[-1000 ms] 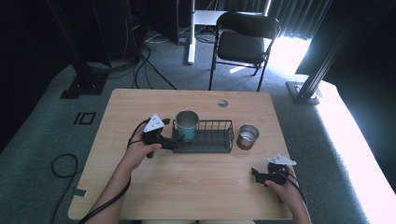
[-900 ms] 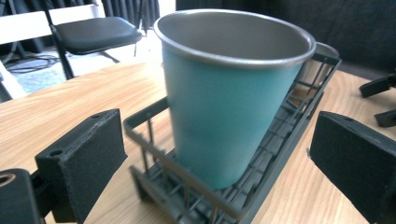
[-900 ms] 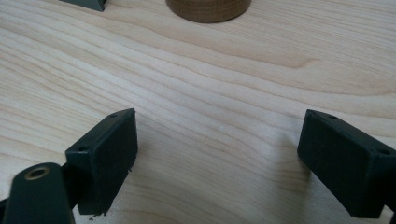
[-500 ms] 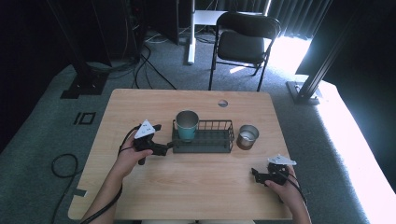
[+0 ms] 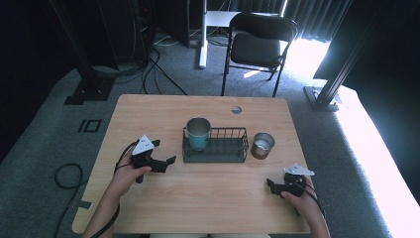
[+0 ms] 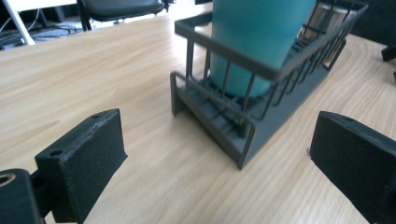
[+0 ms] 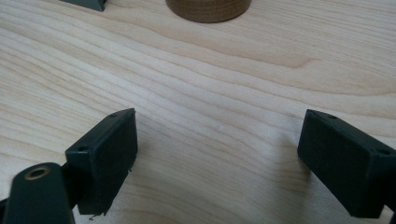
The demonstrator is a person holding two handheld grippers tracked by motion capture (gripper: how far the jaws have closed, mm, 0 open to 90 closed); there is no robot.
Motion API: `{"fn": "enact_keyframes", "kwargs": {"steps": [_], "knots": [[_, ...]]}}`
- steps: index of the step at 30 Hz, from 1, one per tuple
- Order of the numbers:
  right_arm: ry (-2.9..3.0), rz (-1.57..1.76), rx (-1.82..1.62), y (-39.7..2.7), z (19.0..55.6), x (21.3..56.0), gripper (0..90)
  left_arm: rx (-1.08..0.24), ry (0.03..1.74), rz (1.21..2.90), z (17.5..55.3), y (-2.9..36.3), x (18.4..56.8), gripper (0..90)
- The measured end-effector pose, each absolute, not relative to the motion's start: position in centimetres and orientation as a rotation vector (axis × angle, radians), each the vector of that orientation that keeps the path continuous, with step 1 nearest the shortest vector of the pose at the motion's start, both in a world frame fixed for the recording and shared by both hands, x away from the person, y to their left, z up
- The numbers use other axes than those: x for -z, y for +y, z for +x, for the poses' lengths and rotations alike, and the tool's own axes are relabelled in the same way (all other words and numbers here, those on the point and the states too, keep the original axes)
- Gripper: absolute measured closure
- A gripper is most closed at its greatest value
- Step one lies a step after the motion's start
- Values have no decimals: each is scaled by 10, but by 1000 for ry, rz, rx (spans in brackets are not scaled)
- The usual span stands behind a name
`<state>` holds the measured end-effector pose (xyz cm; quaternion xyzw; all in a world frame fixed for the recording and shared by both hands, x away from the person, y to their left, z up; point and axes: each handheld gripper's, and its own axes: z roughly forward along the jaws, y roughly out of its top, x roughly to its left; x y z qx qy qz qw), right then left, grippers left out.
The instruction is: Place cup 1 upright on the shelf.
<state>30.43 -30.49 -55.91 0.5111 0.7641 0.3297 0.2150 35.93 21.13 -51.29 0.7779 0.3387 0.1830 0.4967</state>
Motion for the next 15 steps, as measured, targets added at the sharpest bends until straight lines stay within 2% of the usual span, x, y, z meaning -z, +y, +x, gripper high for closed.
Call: {"fn": "enact_keyframes", "kwargs": {"steps": [15], "knots": [[2119,1417,-914,-305,304,559,117,-463,889,1903,336,234,530,40]]}}
